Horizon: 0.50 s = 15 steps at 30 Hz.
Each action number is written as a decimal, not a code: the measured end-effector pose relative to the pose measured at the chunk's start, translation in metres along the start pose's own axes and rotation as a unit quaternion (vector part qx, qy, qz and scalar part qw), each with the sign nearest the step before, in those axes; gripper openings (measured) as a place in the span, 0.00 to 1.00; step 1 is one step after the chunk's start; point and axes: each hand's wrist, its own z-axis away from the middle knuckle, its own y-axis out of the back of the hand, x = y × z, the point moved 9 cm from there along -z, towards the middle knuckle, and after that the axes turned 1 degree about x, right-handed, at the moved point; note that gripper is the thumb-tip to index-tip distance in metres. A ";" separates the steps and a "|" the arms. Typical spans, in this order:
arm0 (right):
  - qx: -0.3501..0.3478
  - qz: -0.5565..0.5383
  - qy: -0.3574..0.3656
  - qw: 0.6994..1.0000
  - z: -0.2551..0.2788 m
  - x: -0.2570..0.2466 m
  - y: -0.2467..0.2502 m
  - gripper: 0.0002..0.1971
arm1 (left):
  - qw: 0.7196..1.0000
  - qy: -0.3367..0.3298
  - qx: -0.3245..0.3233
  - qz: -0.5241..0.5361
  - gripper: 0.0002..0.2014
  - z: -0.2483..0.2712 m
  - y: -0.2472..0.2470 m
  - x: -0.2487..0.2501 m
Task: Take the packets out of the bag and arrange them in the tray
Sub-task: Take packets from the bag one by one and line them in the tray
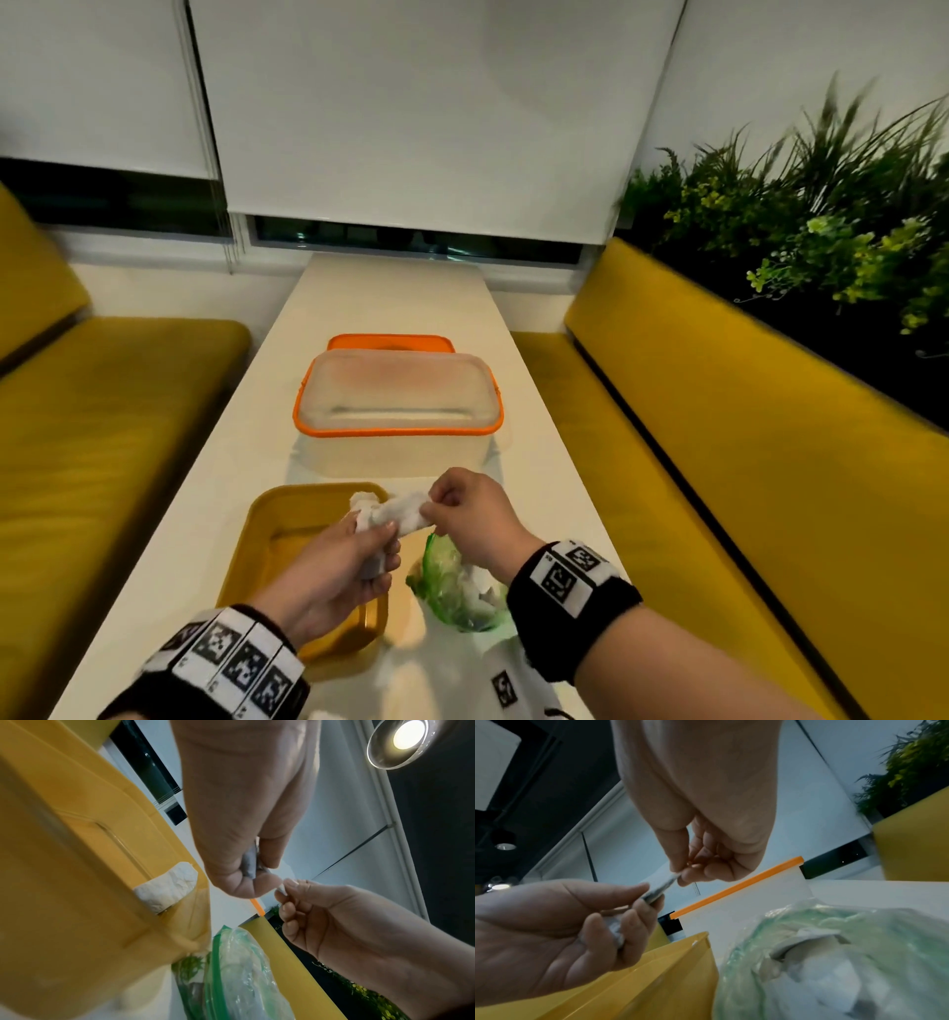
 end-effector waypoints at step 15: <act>0.020 0.013 0.058 0.998 -0.010 -0.039 0.008 0.08 | 0.986 -0.001 0.106 0.128 0.05 0.004 0.052 0.017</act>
